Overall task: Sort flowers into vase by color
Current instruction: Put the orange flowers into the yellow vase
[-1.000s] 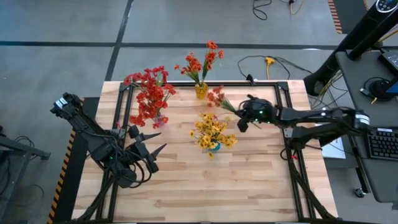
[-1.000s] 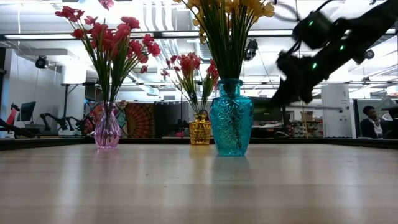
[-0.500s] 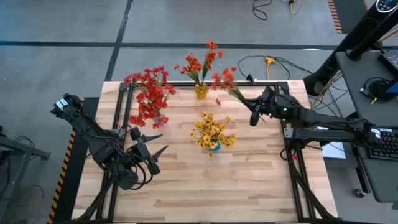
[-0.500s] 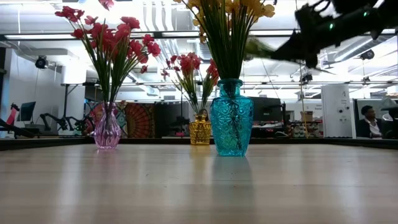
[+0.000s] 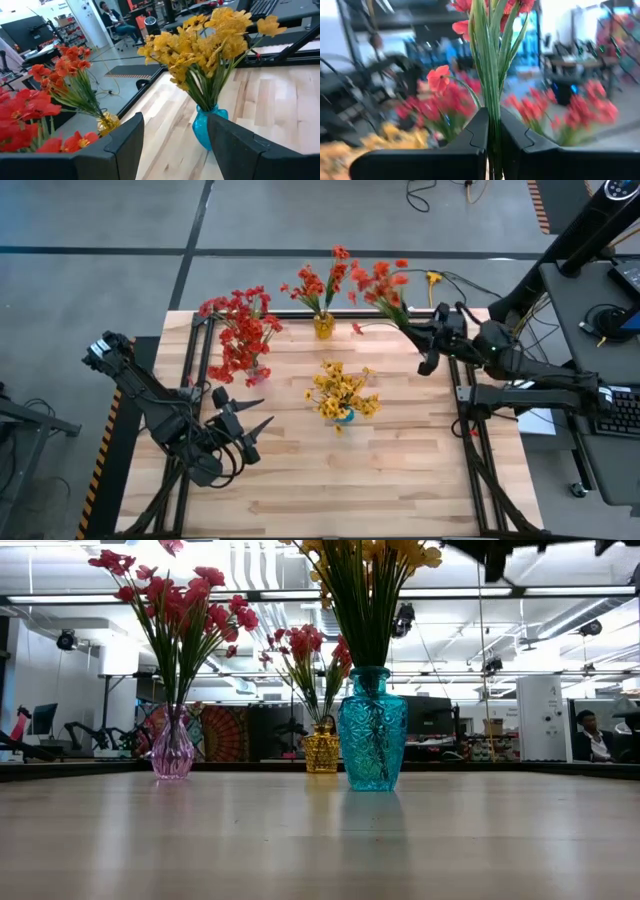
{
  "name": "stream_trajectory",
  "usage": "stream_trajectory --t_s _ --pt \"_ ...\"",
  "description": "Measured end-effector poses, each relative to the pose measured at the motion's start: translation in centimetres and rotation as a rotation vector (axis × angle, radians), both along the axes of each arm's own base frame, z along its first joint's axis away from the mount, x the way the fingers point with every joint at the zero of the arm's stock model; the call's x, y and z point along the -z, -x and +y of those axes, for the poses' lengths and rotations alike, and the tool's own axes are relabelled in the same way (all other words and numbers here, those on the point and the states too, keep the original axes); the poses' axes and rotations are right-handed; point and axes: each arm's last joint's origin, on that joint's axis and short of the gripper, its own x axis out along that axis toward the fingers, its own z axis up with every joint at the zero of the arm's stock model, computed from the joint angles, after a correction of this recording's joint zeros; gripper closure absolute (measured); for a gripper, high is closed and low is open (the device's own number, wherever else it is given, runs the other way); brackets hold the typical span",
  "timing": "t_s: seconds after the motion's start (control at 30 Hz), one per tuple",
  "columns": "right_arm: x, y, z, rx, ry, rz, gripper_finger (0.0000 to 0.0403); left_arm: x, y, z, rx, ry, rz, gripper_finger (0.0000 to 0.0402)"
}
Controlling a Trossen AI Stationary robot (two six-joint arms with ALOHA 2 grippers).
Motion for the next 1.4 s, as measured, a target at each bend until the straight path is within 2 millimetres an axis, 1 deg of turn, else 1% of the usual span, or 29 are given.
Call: stream_trajectory --t_s 0.13,0.27,0.33,0.37,0.5,0.57,0.6,0.73,0.87,1.0,1.13,1.23,1.4 --pt "-1.9 0.1 1.1 -0.096 0.035 -0.100 0.0385 0.1 -0.6 -0.6 0.008 -0.004 -0.009 0.0202" --pt "-3.4 0.4 2.5 -0.255 0.058 -0.229 0.0385 -0.2 -1.3 -1.3 0.034 -0.033 -0.019 0.0202" --pt "-3.8 0.5 3.2 -0.323 0.064 -0.277 0.0385 -0.5 -1.8 -1.8 0.091 -0.048 -0.009 0.0202" --pt "-3.8 0.3 3.5 -0.352 0.064 -0.280 0.0385 -0.6 -2.0 -2.1 0.160 -0.051 0.013 0.0202" --pt "-3.5 -0.7 4.9 -0.436 0.074 -0.261 0.0385 -0.9 -2.6 -3.7 0.582 -0.049 0.092 0.0202" --pt "-3.3 -1.3 5.7 -0.480 0.091 -0.260 0.0385 -0.8 -2.8 -4.3 0.702 -0.078 0.092 0.0202" --pt "-3.3 -1.5 6.2 -0.504 0.103 -0.274 0.0385 -0.7 -3.0 -4.5 0.722 -0.095 0.088 0.0202" --pt "-3.7 -2.3 7.8 -0.570 0.163 -0.367 0.0385 0.3 -3.7 -4.6 0.681 -0.173 0.122 0.0202" --pt "-4.3 -3.1 9.0 -0.598 0.207 -0.426 0.0385 0.4 -4.2 -4.2 0.654 -0.183 0.127 0.0202" --pt "-4.5 -4.6 10.0 -0.620 0.229 -0.414 0.0385 0.5 -4.8 -3.8 0.749 -0.156 0.127 0.0202" --pt "-5.0 -5.9 11.2 -0.648 0.255 -0.407 0.0385 0.9 -5.3 -3.4 0.813 -0.180 0.061 0.0202" --pt "-5.1 -6.6 12.3 -0.679 0.274 -0.397 0.0385 1.5 -5.3 -2.8 0.802 -0.202 0.023 0.0202" --pt "-5.1 -6.7 14.2 -0.732 0.314 -0.398 0.0385 1.7 -4.6 -1.4 0.776 -0.180 -0.063 0.0202"
